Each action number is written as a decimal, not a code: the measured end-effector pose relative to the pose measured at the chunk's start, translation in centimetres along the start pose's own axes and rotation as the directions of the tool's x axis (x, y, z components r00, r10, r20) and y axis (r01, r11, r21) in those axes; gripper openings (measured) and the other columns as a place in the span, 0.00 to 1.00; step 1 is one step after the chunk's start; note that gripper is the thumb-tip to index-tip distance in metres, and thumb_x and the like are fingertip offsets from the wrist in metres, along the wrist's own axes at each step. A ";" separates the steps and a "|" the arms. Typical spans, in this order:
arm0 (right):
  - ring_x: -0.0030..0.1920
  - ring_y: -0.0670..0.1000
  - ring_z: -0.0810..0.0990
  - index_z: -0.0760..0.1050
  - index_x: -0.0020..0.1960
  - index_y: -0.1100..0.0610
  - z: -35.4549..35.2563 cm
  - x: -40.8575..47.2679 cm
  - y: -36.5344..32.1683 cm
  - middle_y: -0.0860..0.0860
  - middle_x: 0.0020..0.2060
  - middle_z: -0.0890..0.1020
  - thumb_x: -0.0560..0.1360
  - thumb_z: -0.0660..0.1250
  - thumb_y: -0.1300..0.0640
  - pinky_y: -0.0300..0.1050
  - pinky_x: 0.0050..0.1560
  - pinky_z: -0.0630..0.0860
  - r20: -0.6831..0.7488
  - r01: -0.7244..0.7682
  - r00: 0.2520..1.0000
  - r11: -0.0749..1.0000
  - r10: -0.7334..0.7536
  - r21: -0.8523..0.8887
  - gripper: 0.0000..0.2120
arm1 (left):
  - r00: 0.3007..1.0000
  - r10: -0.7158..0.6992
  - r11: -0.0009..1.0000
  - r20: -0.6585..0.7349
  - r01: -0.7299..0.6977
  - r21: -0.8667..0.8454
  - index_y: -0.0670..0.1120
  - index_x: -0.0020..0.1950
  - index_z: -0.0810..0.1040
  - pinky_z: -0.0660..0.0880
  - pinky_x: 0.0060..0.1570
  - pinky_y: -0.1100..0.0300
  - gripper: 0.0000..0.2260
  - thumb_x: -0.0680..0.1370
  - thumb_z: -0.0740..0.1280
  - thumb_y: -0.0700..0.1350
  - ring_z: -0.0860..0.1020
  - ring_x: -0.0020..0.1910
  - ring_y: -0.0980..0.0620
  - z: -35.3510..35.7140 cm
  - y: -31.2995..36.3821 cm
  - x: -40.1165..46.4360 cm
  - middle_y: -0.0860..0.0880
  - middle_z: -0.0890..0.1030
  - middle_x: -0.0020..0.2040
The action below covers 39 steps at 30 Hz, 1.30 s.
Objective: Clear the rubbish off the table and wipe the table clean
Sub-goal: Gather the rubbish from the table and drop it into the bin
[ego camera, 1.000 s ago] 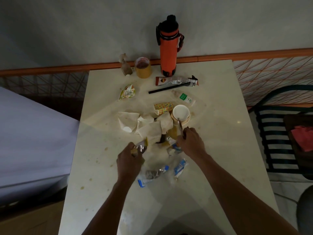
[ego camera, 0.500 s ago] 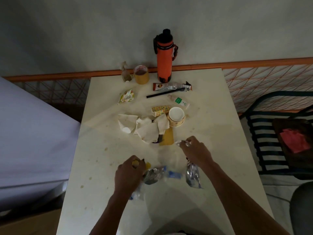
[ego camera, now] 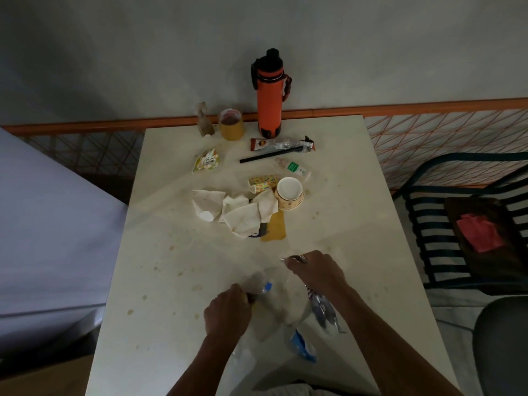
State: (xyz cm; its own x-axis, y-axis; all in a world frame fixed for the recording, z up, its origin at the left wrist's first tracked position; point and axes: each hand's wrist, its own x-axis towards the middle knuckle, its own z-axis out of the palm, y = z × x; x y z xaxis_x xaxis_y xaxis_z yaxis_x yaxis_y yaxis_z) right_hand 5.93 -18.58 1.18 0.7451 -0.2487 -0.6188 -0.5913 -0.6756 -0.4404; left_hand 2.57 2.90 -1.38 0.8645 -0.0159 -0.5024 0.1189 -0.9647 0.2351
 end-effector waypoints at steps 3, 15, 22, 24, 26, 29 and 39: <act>0.32 0.49 0.79 0.77 0.29 0.54 -1.3 0.0 0.3 0.46 0.25 0.79 0.72 0.68 0.36 0.45 0.40 0.74 -0.050 -0.003 0.999 0.988 0.011 0.155 0.24 | 0.999 0.019 1.000 -0.032 -0.018 0.024 0.48 0.55 0.77 0.78 0.47 0.52 0.15 0.82 0.58 0.57 0.81 0.52 0.44 0.3 -0.2 0.3 0.48 0.81 0.50; 0.42 0.48 0.80 0.80 0.44 0.54 -2.5 -1.8 2.6 0.48 0.37 0.82 0.76 0.67 0.47 0.44 0.42 0.72 -0.001 0.131 0.991 0.978 -0.133 0.163 0.10 | 0.973 0.119 0.970 -0.197 -0.156 -0.186 0.48 0.51 0.78 0.71 0.38 0.59 0.04 0.78 0.68 0.46 0.81 0.43 0.47 -0.1 -0.5 -0.5 0.52 0.79 0.55; 0.32 0.41 0.79 0.78 0.40 0.41 -2.1 -4.7 5.5 0.42 0.37 0.83 0.76 0.58 0.65 0.38 0.35 0.75 -0.021 0.182 0.983 0.976 -0.181 0.118 0.20 | 0.972 0.198 0.970 -0.126 -0.213 -0.120 0.56 0.52 0.76 0.73 0.40 0.59 0.09 0.76 0.65 0.42 0.80 0.44 0.50 -1.3 2.0 -1.1 0.56 0.83 0.47; 0.37 0.49 0.81 0.77 0.37 0.45 -2.3 -5.4 6.5 0.47 0.37 0.83 0.75 0.60 0.64 0.48 0.42 0.78 -0.029 0.129 0.992 0.984 -0.127 0.126 0.17 | 0.976 0.210 0.975 -0.062 -0.214 -0.066 0.52 0.45 0.76 0.76 0.45 0.55 0.02 0.76 0.64 0.47 0.80 0.47 0.47 -1.5 2.9 -0.9 0.53 0.82 0.47; 0.37 0.51 0.79 0.75 0.37 0.48 -2.5 -6.1 7.6 0.49 0.35 0.81 0.76 0.60 0.61 0.45 0.38 0.73 -0.039 0.078 0.997 0.983 -0.073 0.164 0.13 | 0.978 0.207 0.977 -0.023 -0.207 -0.044 0.50 0.43 0.75 0.74 0.47 0.54 0.07 0.76 0.63 0.53 0.79 0.47 0.44 -1.5 4.0 -0.7 0.50 0.82 0.47; 0.42 0.52 0.79 0.78 0.46 0.50 -2.5 -7.6 9.6 0.50 0.40 0.81 0.79 0.61 0.56 0.42 0.39 0.72 -0.083 -0.005 0.996 0.982 0.021 0.190 0.08 | 0.971 0.237 0.970 0.016 -0.238 0.052 0.51 0.48 0.76 0.72 0.48 0.53 0.17 0.78 0.59 0.63 0.80 0.49 0.43 -0.7 5.7 0.1 0.47 0.82 0.50; 0.46 0.50 0.82 0.78 0.63 0.49 -0.7 -9.8 13.1 0.49 0.51 0.84 0.75 0.66 0.45 0.45 0.50 0.79 -0.119 -0.113 0.980 0.944 0.157 0.310 0.18 | 0.976 0.218 0.921 0.019 -0.212 0.326 0.46 0.64 0.71 0.76 0.53 0.52 0.21 0.80 0.60 0.60 0.81 0.57 0.41 3.2 8.3 2.7 0.44 0.81 0.59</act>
State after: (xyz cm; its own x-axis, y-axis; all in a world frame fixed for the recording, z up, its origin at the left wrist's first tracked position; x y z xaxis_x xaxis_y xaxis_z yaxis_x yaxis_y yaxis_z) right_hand -8.88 -25.52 1.93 0.6746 -0.4326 -0.5982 -0.7382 -0.3945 -0.5472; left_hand 4.35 -5.94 -3.43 0.8604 -0.2308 -0.4544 -0.2331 -0.9711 0.0519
